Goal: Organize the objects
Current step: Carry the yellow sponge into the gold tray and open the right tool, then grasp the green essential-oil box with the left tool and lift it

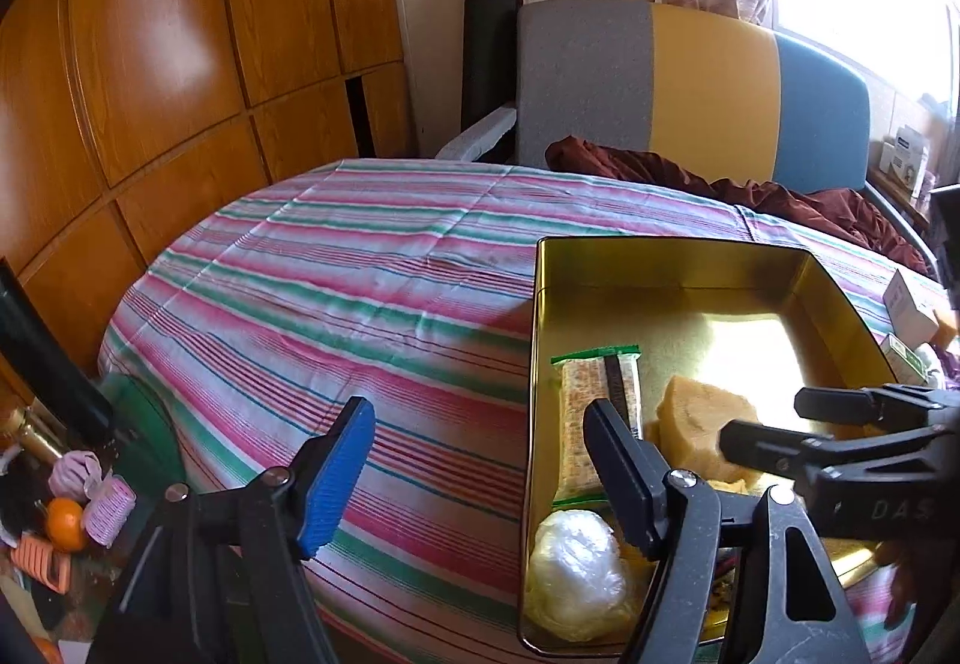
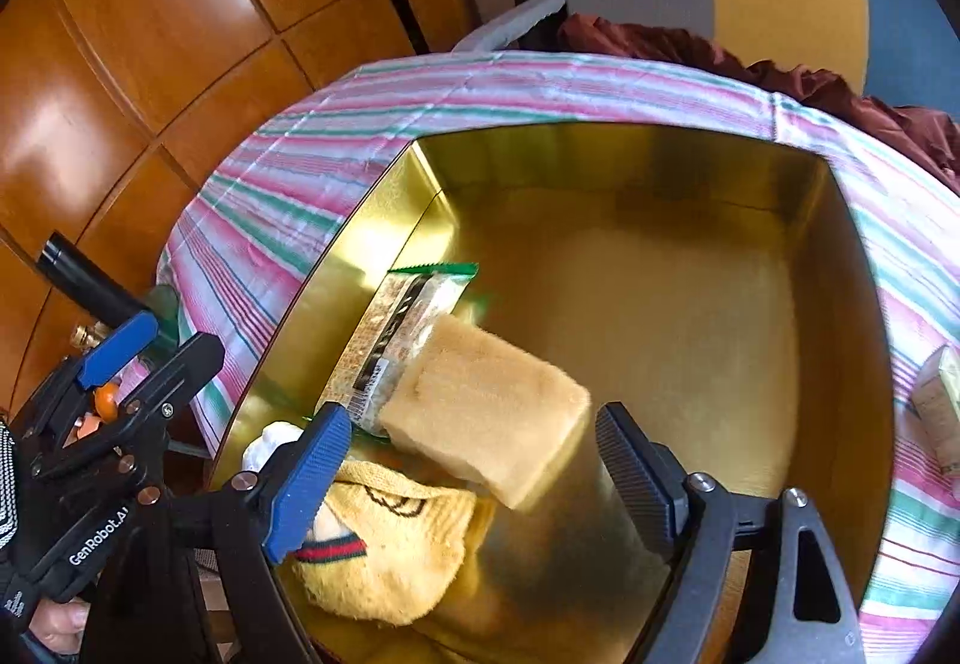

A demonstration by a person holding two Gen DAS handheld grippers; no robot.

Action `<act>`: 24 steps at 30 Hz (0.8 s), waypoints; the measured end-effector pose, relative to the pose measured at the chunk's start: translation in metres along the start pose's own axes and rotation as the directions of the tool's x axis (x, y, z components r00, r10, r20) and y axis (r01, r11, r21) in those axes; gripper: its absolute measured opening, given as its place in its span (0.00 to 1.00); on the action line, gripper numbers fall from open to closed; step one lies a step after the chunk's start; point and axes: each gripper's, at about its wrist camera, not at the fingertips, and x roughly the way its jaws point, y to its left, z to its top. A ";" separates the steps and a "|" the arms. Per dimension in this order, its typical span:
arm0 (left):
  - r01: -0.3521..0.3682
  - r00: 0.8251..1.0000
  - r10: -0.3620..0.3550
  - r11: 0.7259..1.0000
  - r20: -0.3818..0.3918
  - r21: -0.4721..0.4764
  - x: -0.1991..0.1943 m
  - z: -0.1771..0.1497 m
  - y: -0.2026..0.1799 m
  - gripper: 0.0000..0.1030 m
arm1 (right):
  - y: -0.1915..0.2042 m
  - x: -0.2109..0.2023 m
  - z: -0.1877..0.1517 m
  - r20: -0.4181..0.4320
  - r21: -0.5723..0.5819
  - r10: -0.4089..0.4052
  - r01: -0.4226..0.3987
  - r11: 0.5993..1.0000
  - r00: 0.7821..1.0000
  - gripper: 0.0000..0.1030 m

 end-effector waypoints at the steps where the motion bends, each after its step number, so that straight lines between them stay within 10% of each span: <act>1: 0.000 1.000 0.000 1.000 0.004 0.004 -0.002 0.000 -0.001 0.71 | -0.002 -0.005 -0.001 0.009 0.000 -0.013 0.013 1.000 1.000 0.83; 13: 0.048 0.998 -0.049 0.998 0.028 0.051 -0.017 0.005 -0.025 0.72 | -0.050 -0.069 -0.010 0.119 0.041 -0.199 0.195 0.980 0.973 0.83; 24: 0.156 0.987 -0.162 0.974 0.018 0.164 -0.028 0.007 -0.079 0.72 | -0.158 -0.129 -0.016 0.134 0.241 -0.422 0.384 0.891 0.896 0.83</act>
